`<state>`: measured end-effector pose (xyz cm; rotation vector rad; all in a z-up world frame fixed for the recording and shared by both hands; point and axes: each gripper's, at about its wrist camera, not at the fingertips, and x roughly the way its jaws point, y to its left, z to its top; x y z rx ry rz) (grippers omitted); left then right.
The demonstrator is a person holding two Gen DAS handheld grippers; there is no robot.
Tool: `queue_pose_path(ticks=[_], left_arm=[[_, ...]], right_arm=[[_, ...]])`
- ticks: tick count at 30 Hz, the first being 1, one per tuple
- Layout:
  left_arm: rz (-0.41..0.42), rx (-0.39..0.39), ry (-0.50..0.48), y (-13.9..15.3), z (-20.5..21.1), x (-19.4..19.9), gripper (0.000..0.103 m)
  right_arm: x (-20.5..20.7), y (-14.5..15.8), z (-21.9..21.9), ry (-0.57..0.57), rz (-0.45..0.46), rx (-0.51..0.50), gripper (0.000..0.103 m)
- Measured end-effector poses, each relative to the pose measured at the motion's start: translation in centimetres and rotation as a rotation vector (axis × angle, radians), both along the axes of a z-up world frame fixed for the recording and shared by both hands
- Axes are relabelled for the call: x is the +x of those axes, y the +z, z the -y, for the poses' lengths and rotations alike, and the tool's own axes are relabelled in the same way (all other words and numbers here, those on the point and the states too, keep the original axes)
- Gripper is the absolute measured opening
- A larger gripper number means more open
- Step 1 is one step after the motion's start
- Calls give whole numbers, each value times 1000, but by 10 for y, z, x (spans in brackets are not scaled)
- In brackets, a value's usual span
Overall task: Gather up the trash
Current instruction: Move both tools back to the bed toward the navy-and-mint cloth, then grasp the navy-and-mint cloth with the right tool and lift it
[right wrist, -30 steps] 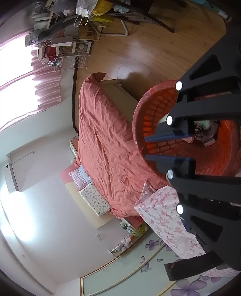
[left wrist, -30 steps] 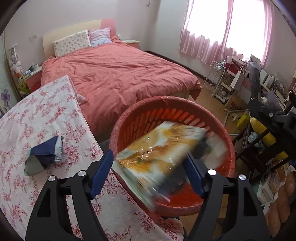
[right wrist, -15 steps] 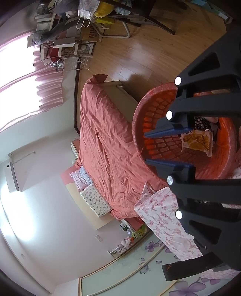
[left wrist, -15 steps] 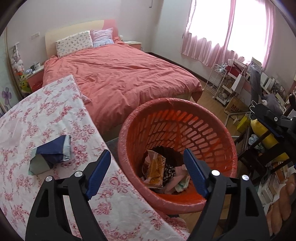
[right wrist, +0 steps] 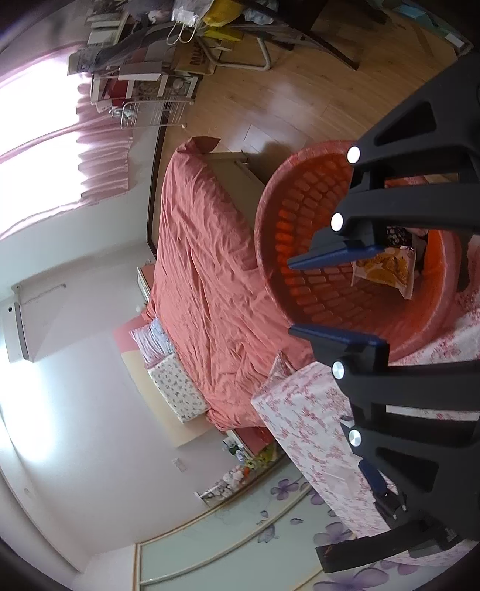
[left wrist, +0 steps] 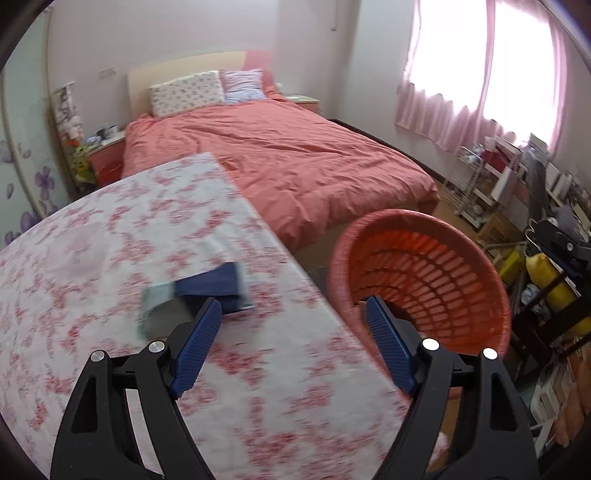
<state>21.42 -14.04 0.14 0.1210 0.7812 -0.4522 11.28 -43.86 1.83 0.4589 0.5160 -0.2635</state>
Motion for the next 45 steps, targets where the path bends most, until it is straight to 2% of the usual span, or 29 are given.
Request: queue_pose_path(ticks=[9,17,19,21,28,37,41,45], left_arm=[[47,8,167,5,-80,13,80],[59,28,321,2,-150,22,80],[61,28,352,2,-167,24,83],[61,21,370,2,-179,23,84],[54,3,402,0,-211,24,84],[30,-21,428,-8,-237,28,84],[19,-28,438,-12,-243,31,84],[13,-28,440,-14,-246,37,84]], right_arm=[[27,0,-66,149,-23,-49,43],[67,-12,-137,288,-83,-77,45],[78,-16,-156,319,-103,-99,45],[85,-21,-169,339,-124,-102,49],[109,-43,-209,385,-202,-57,49],[141,-70,-230,391,-292,-35,50],[159,-80,-226,377,-304,6,51],[179,-78,-231,388,-276,11,52]])
